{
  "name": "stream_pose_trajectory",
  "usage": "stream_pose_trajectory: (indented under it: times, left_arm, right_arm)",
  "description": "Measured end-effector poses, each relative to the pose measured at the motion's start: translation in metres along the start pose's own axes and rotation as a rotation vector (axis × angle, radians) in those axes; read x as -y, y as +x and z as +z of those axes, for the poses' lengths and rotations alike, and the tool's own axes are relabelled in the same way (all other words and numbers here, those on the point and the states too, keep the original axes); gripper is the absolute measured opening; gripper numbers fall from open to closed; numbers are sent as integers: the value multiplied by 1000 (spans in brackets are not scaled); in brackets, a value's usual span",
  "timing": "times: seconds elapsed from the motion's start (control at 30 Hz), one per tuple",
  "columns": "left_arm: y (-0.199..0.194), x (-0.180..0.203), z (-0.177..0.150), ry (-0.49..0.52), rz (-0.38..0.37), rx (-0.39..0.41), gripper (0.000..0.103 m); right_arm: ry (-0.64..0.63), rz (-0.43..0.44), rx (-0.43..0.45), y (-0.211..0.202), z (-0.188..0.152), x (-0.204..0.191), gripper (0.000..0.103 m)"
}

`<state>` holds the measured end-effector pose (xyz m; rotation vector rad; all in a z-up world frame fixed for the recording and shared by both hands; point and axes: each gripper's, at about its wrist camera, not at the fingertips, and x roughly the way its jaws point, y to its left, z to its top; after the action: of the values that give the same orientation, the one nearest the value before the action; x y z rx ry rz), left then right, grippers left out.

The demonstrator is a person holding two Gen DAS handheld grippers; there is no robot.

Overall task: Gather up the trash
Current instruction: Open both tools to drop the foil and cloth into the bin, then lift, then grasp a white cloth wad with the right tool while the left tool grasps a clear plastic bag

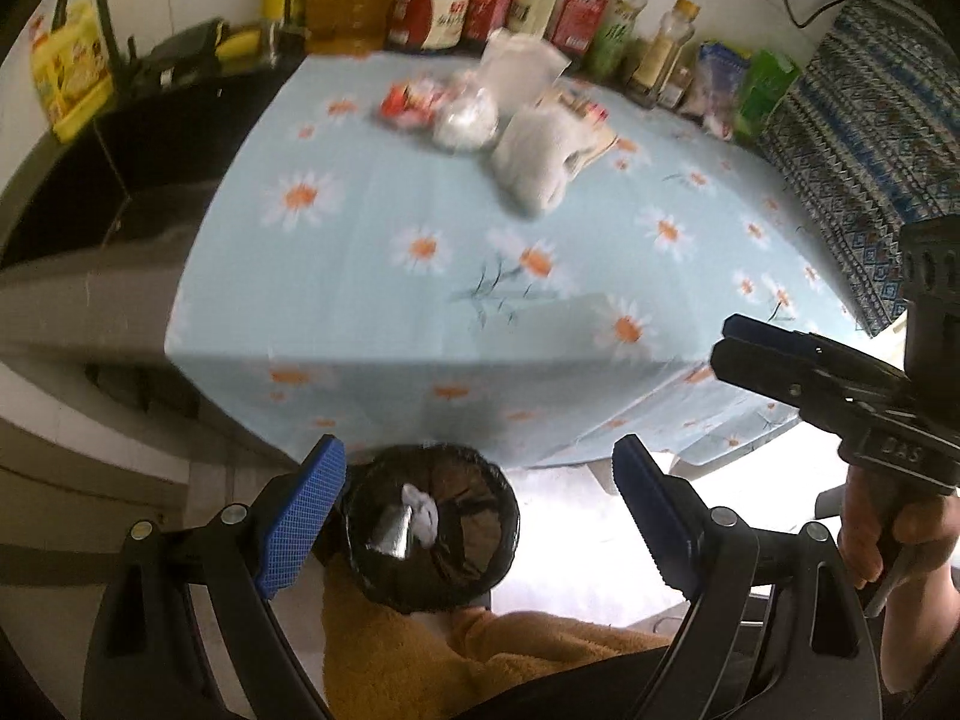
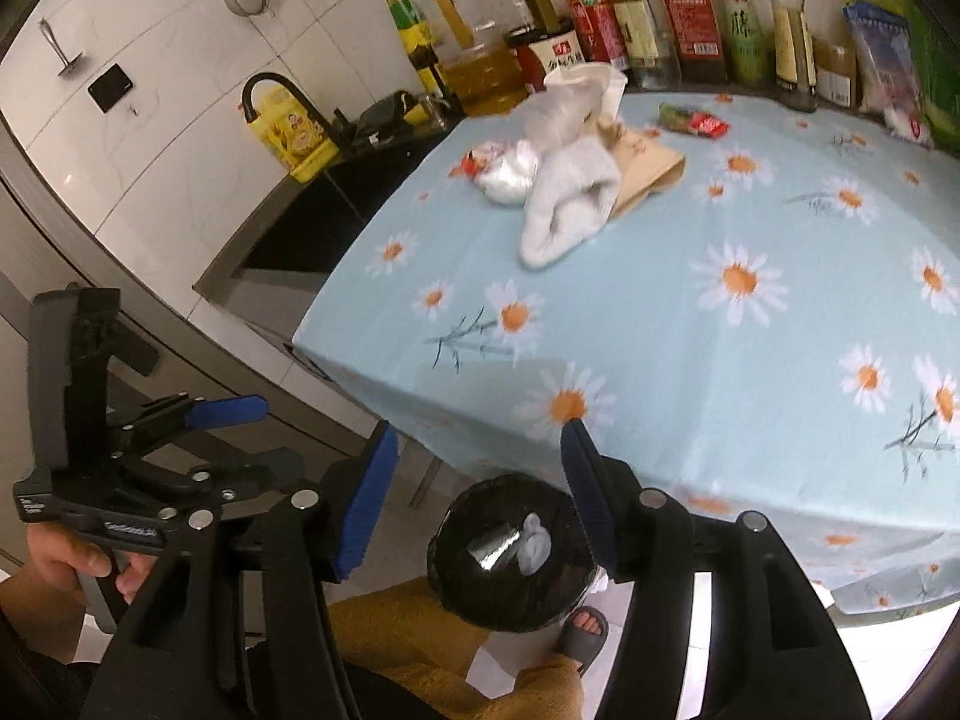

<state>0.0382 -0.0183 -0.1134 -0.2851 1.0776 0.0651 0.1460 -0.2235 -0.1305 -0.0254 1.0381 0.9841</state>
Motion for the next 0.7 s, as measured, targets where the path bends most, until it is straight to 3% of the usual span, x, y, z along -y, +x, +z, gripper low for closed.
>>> stream_pose_trajectory:
  times: [0.33, 0.7]
  left_arm:
    - [-6, 4, 45, 99, -29, 31, 88]
    - [17, -19, 93, 161, -69, -2, 88]
  right_arm:
    - [14, -26, 61, -2, 33, 5, 62]
    - [99, -74, 94, 22, 65, 11, 62]
